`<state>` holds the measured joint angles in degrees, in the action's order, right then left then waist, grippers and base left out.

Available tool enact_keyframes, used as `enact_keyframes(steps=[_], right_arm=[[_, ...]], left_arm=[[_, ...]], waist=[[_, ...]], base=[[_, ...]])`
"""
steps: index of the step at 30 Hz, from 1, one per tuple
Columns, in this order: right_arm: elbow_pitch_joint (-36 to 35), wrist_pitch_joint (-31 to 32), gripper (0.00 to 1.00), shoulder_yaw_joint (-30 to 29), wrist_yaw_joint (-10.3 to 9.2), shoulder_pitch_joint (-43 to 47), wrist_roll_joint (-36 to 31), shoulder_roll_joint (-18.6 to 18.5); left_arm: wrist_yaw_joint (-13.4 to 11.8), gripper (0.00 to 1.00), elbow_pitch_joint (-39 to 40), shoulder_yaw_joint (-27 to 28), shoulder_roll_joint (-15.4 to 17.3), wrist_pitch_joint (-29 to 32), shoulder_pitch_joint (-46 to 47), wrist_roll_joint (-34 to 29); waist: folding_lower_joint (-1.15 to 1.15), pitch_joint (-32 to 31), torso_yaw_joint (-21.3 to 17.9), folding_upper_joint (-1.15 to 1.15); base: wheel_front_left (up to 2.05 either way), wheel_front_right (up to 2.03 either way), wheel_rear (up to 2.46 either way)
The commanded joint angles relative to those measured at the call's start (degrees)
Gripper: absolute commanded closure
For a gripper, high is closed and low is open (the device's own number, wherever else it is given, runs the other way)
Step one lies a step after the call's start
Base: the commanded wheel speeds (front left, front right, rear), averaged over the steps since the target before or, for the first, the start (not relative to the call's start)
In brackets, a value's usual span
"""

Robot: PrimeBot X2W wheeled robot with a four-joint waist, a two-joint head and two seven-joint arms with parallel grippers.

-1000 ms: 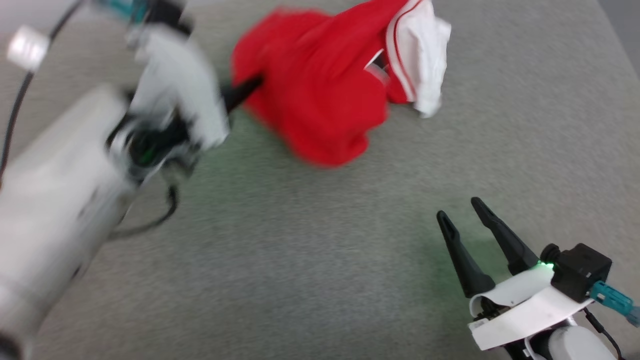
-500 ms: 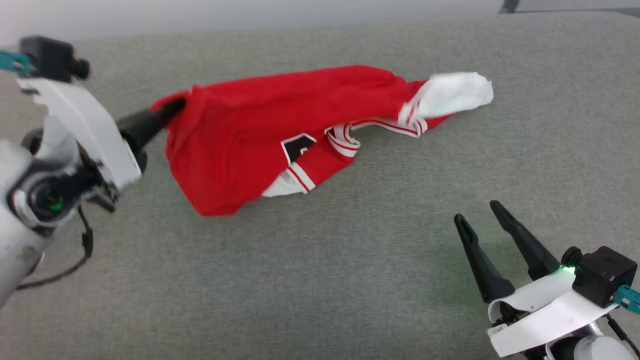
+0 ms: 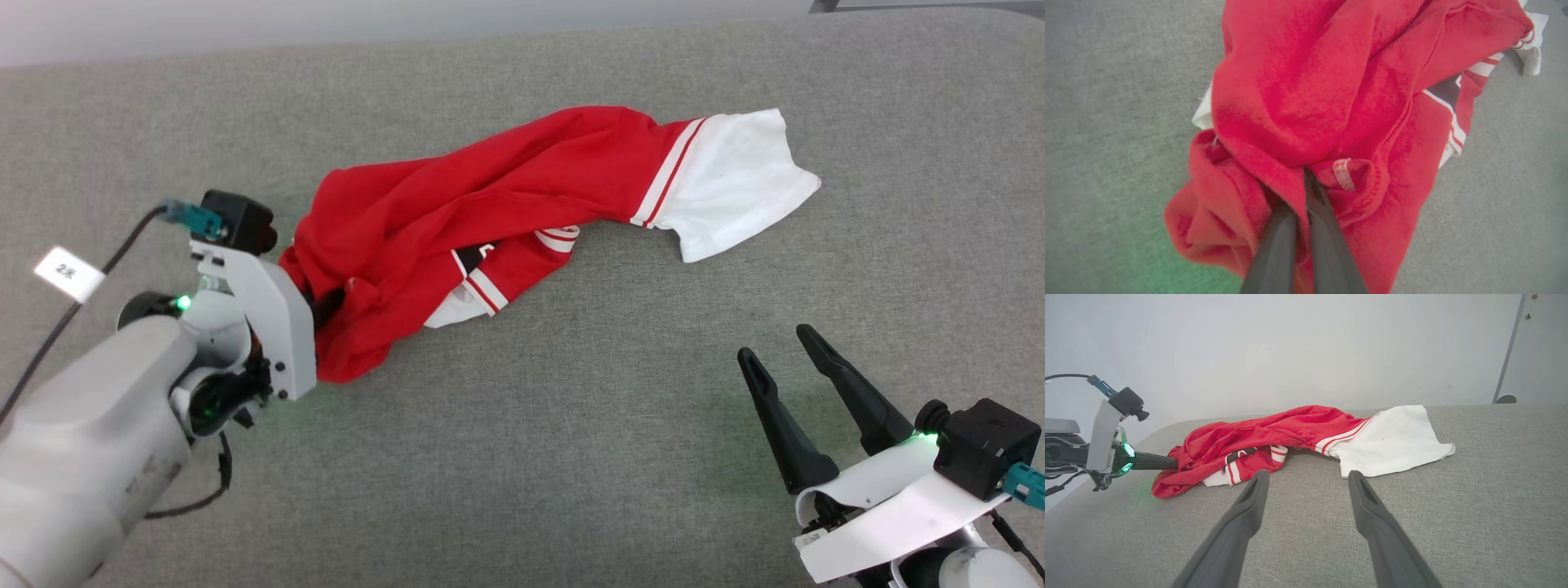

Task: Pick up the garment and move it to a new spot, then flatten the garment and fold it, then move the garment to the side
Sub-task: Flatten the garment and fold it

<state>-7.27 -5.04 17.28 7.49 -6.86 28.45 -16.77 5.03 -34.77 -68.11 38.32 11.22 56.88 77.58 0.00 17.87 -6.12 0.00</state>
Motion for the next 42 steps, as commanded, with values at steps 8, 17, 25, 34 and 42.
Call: enact_keyframes(steps=[8, 17, 25, 34, 42], right_arm=[[-0.4, 0.1, 0.0, -0.4, 0.0, 0.6, -0.2, 0.1], [-0.4, -0.2, 0.0, 0.7, 0.0, -0.1, 0.0, 0.7], [0.7, -1.3, 0.0, 1.4, 0.0, -0.8, 0.5, 1.1], [1.2, -2.4, 0.0, 1.7, 0.0, -1.9, 0.9, 1.2], [1.8, -2.9, 0.0, 2.1, 0.0, -2.7, 1.0, 1.4]], left_arm=[[1.9, 0.0, -1.9, -1.7, 0.8, -1.6, 7.4, -6.9], [2.5, 0.0, 5.7, -3.2, 2.1, 7.8, 16.3, -9.2], [2.5, 0.0, 14.2, -4.8, 3.2, 26.5, 14.5, -2.7], [2.5, 0.0, 11.8, -4.8, 1.3, 26.5, 12.6, -2.7], [2.5, 1.0, 7.7, -5.0, -1.2, 24.4, 13.4, -5.0]], waist=[[0.0, -0.8, 0.3, 0.0], [0.0, 0.2, -0.6, 0.0], [0.0, 0.8, -2.7, 0.0], [0.0, 2.5, -3.9, 0.0], [0.0, 3.4, -4.2, 0.0]], base=[[0.0, 0.0, 0.0], [0.0, 0.0, 0.0], [0.0, 0.0, 0.0], [0.0, 0.0, 0.0], [0.0, 0.0, 0.0]])
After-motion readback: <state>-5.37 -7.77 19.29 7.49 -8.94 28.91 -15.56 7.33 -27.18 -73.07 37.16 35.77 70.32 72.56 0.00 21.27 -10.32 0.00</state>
